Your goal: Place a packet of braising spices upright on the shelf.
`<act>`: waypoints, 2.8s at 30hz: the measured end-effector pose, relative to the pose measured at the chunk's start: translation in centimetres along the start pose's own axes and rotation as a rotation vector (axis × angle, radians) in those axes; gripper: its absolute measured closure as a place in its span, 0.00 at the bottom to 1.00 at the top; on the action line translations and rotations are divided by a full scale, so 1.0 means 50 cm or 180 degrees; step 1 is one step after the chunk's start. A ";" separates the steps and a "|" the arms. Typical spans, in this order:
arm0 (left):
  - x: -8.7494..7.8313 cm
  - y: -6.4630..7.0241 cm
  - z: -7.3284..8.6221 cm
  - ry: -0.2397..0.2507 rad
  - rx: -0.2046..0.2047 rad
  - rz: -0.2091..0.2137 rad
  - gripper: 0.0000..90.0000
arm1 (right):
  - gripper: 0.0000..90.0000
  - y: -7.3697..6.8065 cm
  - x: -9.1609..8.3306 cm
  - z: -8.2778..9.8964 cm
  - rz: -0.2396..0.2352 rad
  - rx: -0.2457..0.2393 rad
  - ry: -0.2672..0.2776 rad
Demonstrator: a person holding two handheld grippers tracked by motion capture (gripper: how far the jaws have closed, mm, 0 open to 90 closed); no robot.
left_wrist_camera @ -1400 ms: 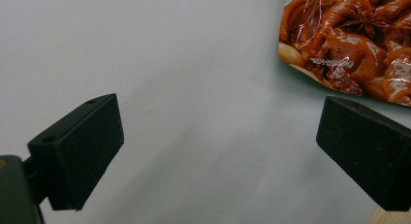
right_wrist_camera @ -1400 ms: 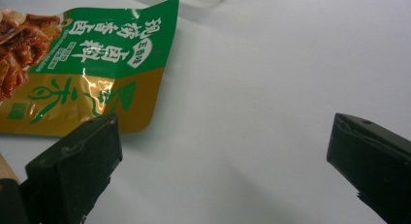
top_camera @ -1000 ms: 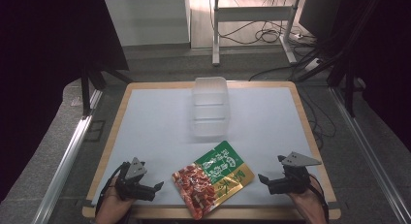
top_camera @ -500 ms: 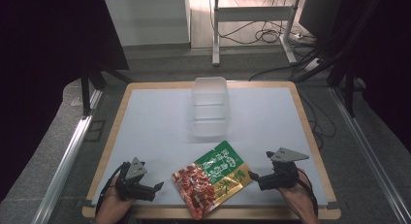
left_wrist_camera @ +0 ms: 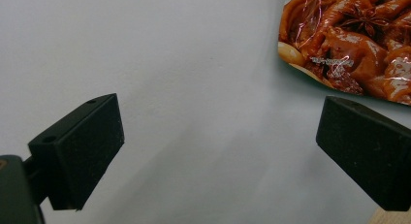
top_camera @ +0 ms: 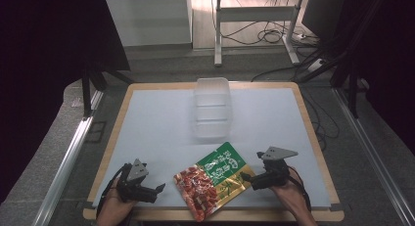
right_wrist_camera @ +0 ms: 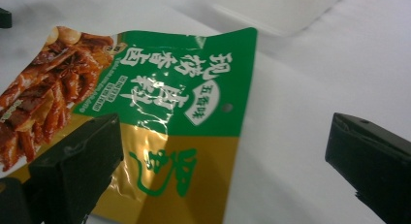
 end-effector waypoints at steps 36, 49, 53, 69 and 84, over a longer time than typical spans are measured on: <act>0.001 0.001 0.000 -0.0010 0.0038 -0.0003 0.04 | 0.65 -0.025 0.108 -0.036 -0.0143 -0.0258 -0.0615; 0.001 0.002 0.001 -0.0013 0.0045 -0.0008 0.04 | 0.99 -0.035 0.118 -0.043 -0.0034 -0.0454 -0.0777; 0.000 0.001 0.000 -0.0008 0.0038 -0.0012 0.04 | 0.99 -0.035 0.119 -0.045 -0.0045 -0.0406 -0.0814; -0.001 -0.002 -0.001 0.0022 -0.0035 -0.0013 0.03 | 0.99 -0.067 0.076 -0.108 -0.0246 -0.0392 -0.0681; -0.001 -0.002 -0.001 0.0037 -0.0050 -0.0001 0.03 | 0.99 -0.121 0.049 -0.219 -0.0636 -0.0395 -0.0461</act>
Point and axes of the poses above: each handheld gripper's, and its own axes: x roughly forward along the jaws, z roughly out of its underside, y roughly to its right, the point moved 8 cm from there along x, roughly forward along the jaws, and after that the axes turned 13 degrees about -z, right-handed, at the moved point
